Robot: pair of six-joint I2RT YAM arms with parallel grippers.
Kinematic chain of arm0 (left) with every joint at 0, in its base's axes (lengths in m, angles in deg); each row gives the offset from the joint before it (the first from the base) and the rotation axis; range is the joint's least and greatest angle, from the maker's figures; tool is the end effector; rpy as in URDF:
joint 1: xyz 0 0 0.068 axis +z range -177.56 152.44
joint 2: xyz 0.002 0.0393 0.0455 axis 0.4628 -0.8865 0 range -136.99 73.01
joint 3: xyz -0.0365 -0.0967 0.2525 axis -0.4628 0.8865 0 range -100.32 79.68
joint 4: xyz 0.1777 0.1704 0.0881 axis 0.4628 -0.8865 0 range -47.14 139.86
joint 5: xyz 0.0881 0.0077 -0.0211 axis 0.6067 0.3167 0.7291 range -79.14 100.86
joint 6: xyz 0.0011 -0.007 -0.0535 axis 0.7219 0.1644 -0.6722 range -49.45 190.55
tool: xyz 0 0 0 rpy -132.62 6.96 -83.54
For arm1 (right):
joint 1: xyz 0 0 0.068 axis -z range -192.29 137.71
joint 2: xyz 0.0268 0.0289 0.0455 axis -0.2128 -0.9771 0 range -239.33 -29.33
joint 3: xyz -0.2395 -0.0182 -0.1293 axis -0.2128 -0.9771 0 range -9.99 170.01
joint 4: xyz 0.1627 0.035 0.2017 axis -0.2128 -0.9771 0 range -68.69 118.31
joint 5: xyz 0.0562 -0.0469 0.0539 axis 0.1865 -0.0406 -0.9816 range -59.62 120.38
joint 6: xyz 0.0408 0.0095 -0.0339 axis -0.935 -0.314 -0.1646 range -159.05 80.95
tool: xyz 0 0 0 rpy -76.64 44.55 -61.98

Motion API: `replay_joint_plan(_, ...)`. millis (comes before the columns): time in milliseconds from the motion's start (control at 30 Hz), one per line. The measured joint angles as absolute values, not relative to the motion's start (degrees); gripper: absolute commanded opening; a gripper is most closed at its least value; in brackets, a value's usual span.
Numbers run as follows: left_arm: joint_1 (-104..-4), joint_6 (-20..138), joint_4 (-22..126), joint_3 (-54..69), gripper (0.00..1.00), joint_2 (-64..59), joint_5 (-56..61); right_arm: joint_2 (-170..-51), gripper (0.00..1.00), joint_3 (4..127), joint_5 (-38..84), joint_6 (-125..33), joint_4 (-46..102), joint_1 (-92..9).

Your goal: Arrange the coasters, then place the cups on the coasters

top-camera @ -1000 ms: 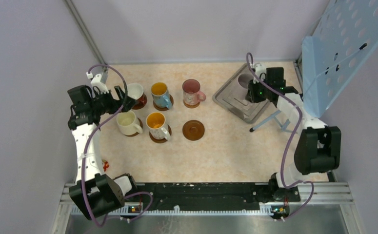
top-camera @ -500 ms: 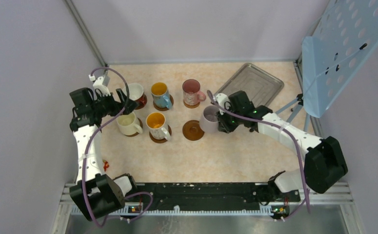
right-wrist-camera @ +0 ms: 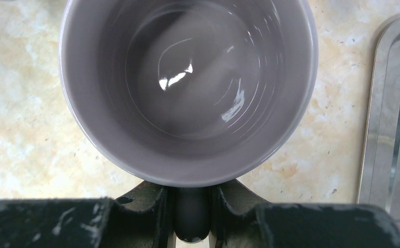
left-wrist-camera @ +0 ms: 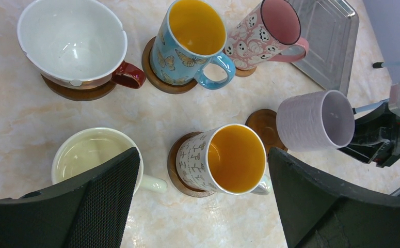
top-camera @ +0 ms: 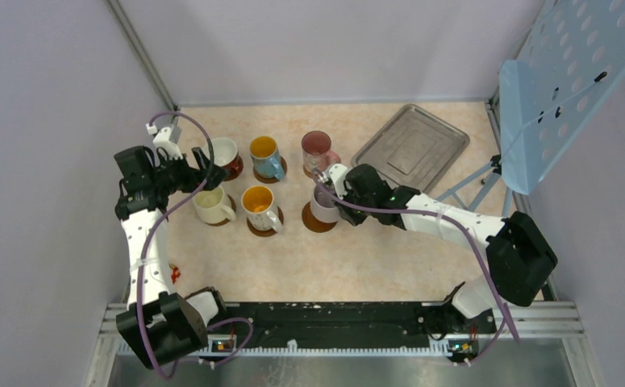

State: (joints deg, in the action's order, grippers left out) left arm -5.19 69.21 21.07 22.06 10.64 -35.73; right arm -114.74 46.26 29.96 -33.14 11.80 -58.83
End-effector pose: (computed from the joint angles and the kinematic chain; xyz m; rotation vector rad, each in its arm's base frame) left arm 0.2214 0.0631 0.3325 0.0408 2.0165 -0.6393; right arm 0.2189 0.2316 0.2313 -1.0620 2.1478 0.3471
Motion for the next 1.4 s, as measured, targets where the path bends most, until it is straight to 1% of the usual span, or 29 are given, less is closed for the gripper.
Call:
replay_joint_plan(400,-5.2,69.2,20.9,22.0,0.99,10.6,-35.3,-121.3,0.0,46.4,32.1,-34.8,14.9,-59.4)
replay_joint_plan(1000,-5.2,70.9,20.5,22.1,0.99,10.6,-34.7,-123.9,0.0,46.4,31.1,-36.2,17.5,-60.7)
replay_joint_plan(1200,-5.2,71.2,19.9,22.1,0.99,10.6,-34.7,-124.5,0.1,46.4,31.2,-36.4,18.8,-60.7)
replay_joint_plan(1233,-5.2,71.2,19.8,22.1,0.99,10.6,-34.7,-124.5,0.14,46.4,31.2,-36.5,18.8,-60.7)
replay_joint_plan(1267,-5.2,71.2,19.8,22.1,0.99,10.6,-34.7,-124.6,0.21,46.6,31.2,-36.7,18.6,-60.7)
replay_joint_plan(1333,-5.2,71.2,19.8,22.1,0.99,10.6,-34.6,-124.8,0.26,47.0,31.2,-36.9,18.3,-60.7)
replay_joint_plan(1400,-5.2,71.2,19.8,22.1,0.99,10.6,-34.5,-124.9,0.28,47.4,31.0,-37.4,18.1,-60.7)
